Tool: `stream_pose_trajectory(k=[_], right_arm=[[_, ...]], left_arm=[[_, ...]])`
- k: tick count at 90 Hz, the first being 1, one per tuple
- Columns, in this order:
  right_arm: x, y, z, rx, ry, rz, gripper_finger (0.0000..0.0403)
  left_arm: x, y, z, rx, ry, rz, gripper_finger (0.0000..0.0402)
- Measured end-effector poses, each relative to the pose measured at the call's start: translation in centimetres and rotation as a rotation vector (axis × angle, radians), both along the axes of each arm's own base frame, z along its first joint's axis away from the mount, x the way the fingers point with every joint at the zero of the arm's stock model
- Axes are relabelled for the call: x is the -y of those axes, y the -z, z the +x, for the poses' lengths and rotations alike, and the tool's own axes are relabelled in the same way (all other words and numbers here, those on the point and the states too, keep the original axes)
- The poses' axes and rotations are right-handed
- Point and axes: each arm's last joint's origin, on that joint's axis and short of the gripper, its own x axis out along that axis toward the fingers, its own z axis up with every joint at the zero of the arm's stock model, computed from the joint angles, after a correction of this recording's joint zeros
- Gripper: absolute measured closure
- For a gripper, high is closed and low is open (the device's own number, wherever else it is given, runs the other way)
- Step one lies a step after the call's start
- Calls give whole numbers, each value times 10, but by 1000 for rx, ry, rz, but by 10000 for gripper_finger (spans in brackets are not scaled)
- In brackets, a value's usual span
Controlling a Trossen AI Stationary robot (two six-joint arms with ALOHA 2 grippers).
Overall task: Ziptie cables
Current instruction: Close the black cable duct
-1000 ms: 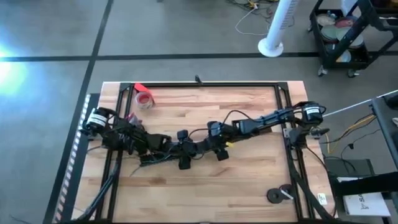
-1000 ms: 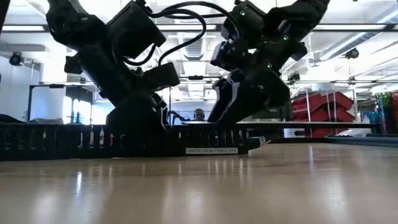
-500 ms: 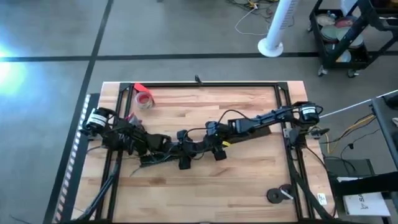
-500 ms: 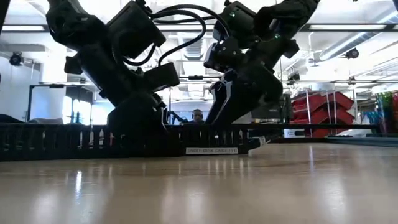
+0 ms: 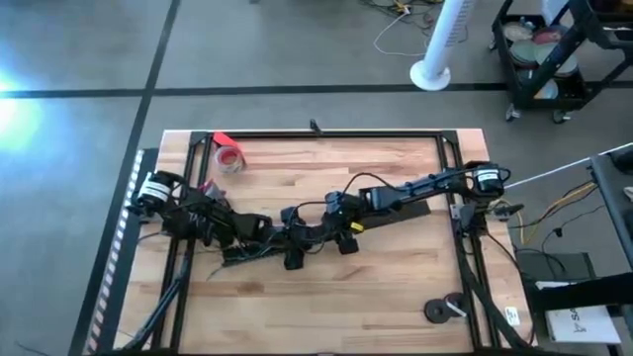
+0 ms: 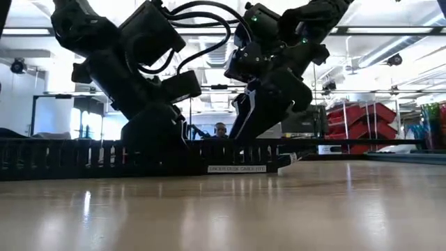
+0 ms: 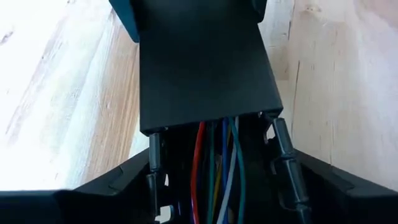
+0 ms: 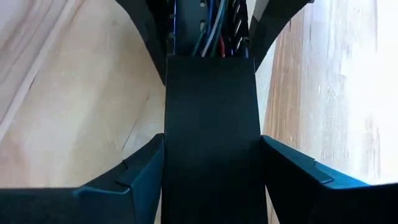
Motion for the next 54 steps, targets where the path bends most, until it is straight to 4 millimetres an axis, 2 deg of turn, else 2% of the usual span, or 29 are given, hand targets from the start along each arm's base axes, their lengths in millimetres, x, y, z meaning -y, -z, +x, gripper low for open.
stream_pose_trajectory(k=[15,24,36,54], right_arm=[[0,12,-6,-70,5,-7,93],[0,1,-1,-6,3,-4,58],[0,-7,-4,0,2,-1,45],[17,-49,-11,124,36,19,43]], left_arm=[[0,0,1,6,-4,-14,136],[0,0,1,6,-5,-16,129],[0,0,0,5,-7,-18,126],[0,0,0,5,-8,-18,129]])
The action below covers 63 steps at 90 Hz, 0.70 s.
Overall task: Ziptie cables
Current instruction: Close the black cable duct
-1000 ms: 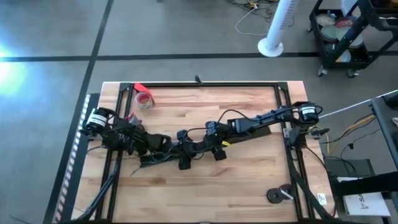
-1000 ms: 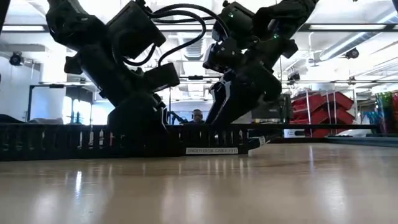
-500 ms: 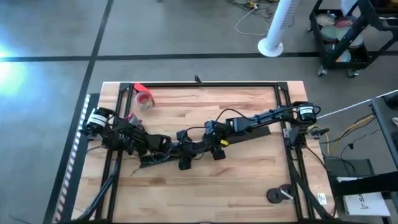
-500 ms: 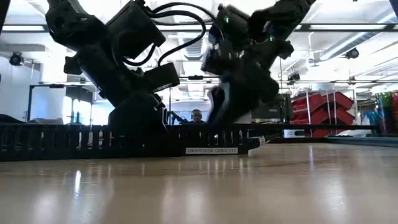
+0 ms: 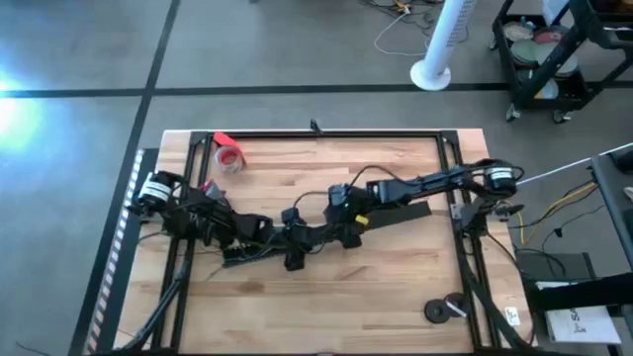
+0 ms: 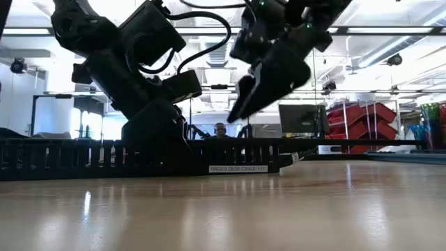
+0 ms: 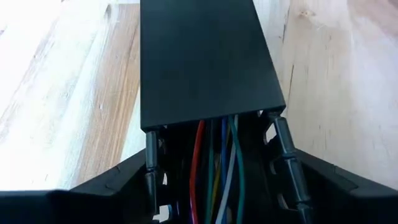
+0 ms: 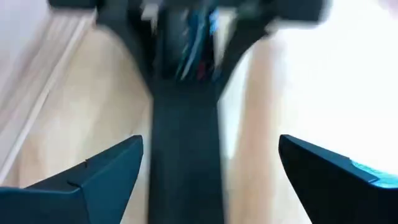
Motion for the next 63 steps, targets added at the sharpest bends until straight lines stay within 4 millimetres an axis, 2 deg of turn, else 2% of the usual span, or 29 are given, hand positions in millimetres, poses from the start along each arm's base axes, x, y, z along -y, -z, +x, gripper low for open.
stream_pose_trajectory(k=[10,31,44,63], right_arm=[[20,-10,-2,50,54,34,43],[52,-10,-5,59,251,114,42],[60,-12,-6,67,285,123,42],[58,-13,-5,68,278,126,42]], left_arm=[[0,0,0,0,-1,0,130],[-1,-1,1,8,-3,-1,133],[-1,-2,2,13,-3,3,143],[-1,-2,2,18,-6,3,158]])
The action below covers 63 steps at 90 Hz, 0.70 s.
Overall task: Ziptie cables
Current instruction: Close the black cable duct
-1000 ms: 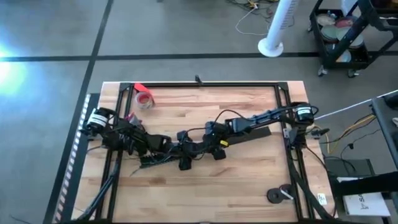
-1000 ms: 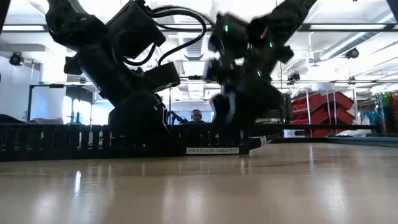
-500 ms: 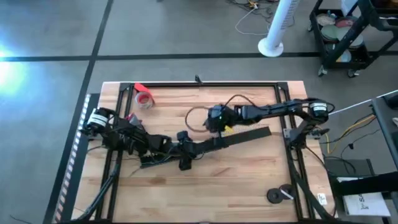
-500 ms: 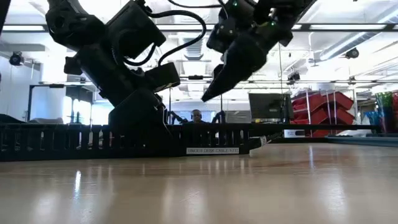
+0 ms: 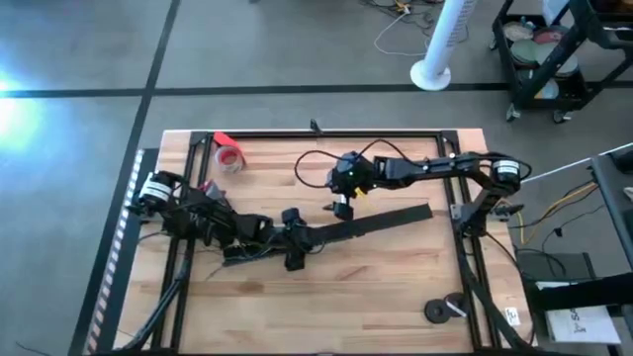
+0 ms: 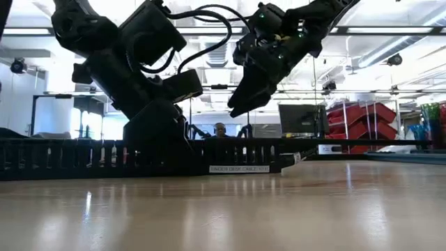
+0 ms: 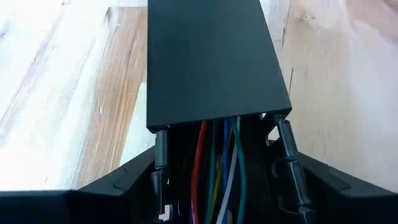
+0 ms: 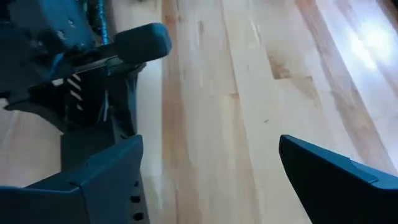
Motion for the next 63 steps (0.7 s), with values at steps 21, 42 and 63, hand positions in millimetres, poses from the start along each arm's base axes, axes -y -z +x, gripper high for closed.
stream_pose_trajectory(k=[21,42,63], right_arm=[[0,0,0,0,1,-1,42],[0,0,0,0,1,-1,42],[0,0,0,1,1,-1,42]], left_arm=[[0,0,0,8,-23,-23,146],[0,0,0,12,-42,-42,138],[0,-1,1,16,-42,-42,155]])
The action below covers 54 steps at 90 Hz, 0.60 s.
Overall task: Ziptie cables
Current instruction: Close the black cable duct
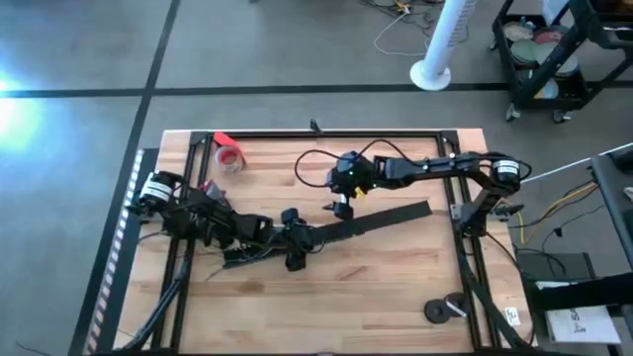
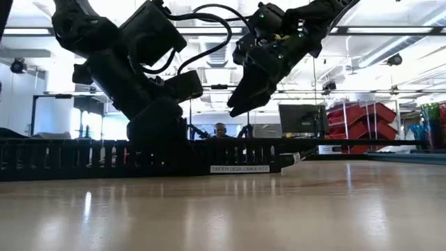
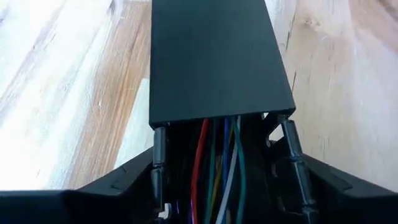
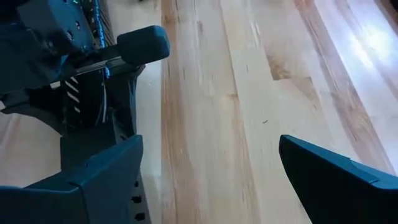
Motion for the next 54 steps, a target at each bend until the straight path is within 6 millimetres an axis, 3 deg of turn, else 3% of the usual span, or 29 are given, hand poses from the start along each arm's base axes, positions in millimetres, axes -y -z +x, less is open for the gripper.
stream_pose_trajectory(k=[54], right_arm=[[0,0,0,0,0,0,42]], left_arm=[[0,-1,0,5,-5,-6,142]])
